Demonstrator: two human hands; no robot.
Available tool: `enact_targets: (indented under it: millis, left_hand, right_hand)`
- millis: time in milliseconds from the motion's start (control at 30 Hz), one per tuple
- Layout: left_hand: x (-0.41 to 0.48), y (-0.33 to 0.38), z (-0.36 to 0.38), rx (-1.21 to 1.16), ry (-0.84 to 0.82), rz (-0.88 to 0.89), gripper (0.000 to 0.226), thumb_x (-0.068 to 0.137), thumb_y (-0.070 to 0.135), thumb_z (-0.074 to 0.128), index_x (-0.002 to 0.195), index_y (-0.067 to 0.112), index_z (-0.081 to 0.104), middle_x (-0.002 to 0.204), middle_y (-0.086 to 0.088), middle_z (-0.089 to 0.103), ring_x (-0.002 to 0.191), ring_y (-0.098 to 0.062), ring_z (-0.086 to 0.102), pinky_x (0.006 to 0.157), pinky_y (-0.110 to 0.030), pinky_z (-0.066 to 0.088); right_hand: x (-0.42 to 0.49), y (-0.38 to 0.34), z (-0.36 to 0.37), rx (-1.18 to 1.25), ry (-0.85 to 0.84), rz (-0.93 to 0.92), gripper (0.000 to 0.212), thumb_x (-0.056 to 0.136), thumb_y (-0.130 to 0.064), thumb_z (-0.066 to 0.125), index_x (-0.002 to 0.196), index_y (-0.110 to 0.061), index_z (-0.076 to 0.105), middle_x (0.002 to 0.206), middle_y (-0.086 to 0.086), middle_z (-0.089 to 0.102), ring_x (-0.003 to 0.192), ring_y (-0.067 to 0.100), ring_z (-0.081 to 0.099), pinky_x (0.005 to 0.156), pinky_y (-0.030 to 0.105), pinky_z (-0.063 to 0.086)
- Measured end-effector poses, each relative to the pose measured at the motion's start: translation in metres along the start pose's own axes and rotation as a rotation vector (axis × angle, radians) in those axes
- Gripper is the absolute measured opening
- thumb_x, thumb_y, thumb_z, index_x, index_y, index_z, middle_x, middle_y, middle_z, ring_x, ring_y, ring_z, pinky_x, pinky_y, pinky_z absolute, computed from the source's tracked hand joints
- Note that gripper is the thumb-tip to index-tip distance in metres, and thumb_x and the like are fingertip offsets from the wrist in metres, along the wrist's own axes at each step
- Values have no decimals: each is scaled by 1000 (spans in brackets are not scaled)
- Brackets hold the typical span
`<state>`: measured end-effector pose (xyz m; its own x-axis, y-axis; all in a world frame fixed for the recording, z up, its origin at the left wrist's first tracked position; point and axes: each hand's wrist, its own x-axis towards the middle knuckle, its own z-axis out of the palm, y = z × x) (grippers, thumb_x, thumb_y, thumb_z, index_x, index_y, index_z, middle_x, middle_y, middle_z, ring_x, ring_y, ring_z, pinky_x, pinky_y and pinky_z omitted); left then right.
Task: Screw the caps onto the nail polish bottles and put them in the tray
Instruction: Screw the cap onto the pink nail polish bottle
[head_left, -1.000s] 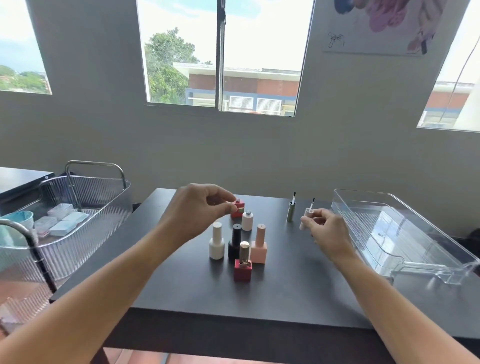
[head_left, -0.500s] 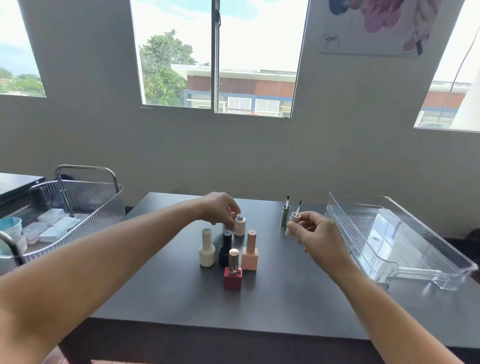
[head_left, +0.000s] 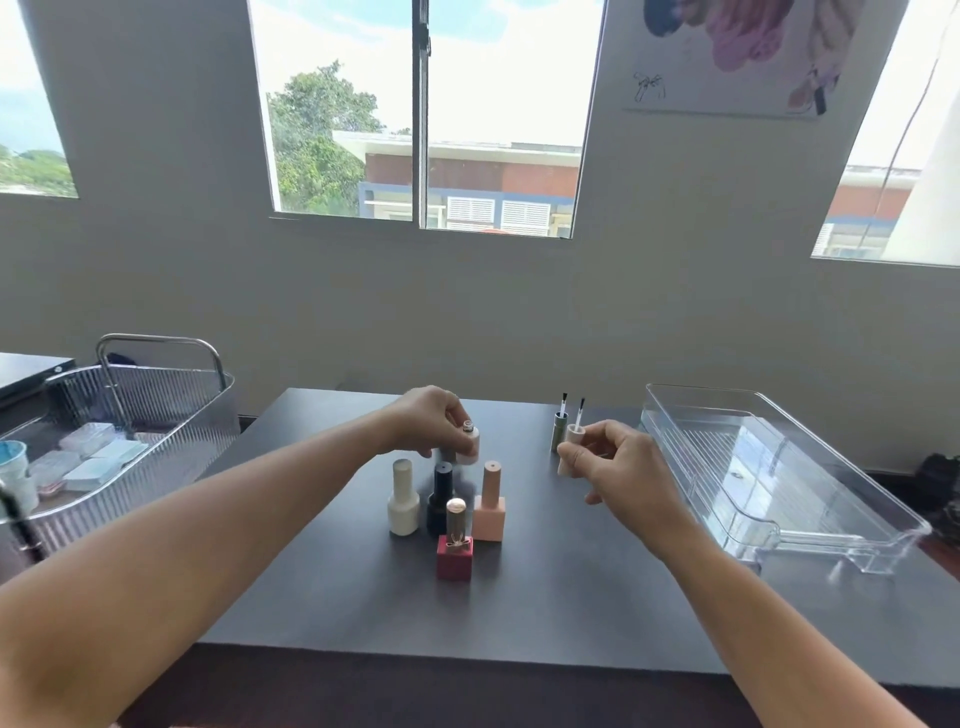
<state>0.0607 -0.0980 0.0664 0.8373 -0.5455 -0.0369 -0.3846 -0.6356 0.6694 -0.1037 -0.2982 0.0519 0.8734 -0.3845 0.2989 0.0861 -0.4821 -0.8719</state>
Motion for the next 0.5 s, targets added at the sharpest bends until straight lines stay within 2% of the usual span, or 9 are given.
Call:
enact_targets:
  millis: [100, 200, 300, 400, 500]
  left_hand:
    - [-13, 10, -11, -123, 86, 50, 26, 74, 25, 77, 95, 14, 64, 98, -5, 73, 83, -16, 67, 72, -34, 58]
    - [-31, 21, -21, -230, 166, 123, 24, 76, 27, 75, 96, 19, 64, 88, 1, 75, 82, -17, 71, 66, -32, 60]
    - [-51, 30, -26, -305, 196, 186, 23, 75, 25, 78, 95, 25, 67, 74, 12, 70, 71, -6, 68, 56, -26, 56]
    - [-68, 34, -24, -299, 242, 216, 24, 73, 26, 81, 92, 34, 71, 81, 12, 69, 67, -2, 65, 52, -22, 52]
    - [-81, 33, -19, -236, 297, 225, 26, 70, 28, 82, 91, 41, 71, 88, 11, 71, 71, -2, 65, 55, -20, 50]
  right_hand:
    - [2, -8, -1, 38, -27, 3, 9, 85, -17, 71, 90, -12, 65, 77, 6, 75, 77, 20, 73, 54, 34, 58]
    - [2, -18, 0, 85, -62, -26, 9, 89, -20, 68, 93, -13, 64, 83, 11, 74, 73, 17, 74, 53, 34, 57]
    - [2, -28, 2, 67, -63, -98, 12, 90, -33, 65, 96, -23, 69, 78, 2, 70, 64, 10, 70, 52, 27, 50]
    - [0, -38, 4, 49, -40, -185, 9, 90, -38, 64, 91, -40, 72, 76, -7, 66, 57, 1, 57, 57, 17, 45]
    - [-1, -47, 5, -32, -3, -274, 15, 91, -34, 64, 88, -47, 72, 88, -6, 67, 68, 1, 57, 70, 16, 45]
